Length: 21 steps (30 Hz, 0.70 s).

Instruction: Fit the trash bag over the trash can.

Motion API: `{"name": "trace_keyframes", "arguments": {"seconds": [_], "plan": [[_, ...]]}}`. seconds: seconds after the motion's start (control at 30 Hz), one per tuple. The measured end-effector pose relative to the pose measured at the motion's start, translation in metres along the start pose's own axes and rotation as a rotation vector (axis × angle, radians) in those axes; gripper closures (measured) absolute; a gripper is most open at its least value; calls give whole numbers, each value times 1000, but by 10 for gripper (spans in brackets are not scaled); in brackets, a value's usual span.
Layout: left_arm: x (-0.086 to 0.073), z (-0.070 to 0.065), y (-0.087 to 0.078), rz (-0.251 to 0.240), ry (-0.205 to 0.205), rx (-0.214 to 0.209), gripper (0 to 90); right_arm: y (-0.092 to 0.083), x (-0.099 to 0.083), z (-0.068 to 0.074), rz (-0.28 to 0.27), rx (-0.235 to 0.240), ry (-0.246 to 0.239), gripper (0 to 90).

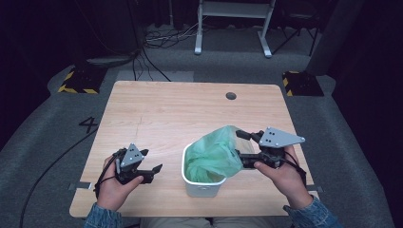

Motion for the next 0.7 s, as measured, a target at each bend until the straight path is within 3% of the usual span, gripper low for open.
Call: {"name": "trace_keyframes", "arguments": {"seconds": [0.53, 0.7], "plan": [[23, -13, -8, -47, 33, -37, 265, 21, 14, 8, 8, 37, -27, 385], [35, -22, -8, -68, 63, -55, 265, 29, 17, 11, 8, 48, -30, 384]]}}
Point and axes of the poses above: each handheld gripper's, and its own axes: y roughly forward along the jaws, x roughly out of its top, z roughly to its left, the point moved 2 cm from there along y, roughly forward along the jaws, and after that the axes turned 4 degrees about x, right-handed, at the moved point
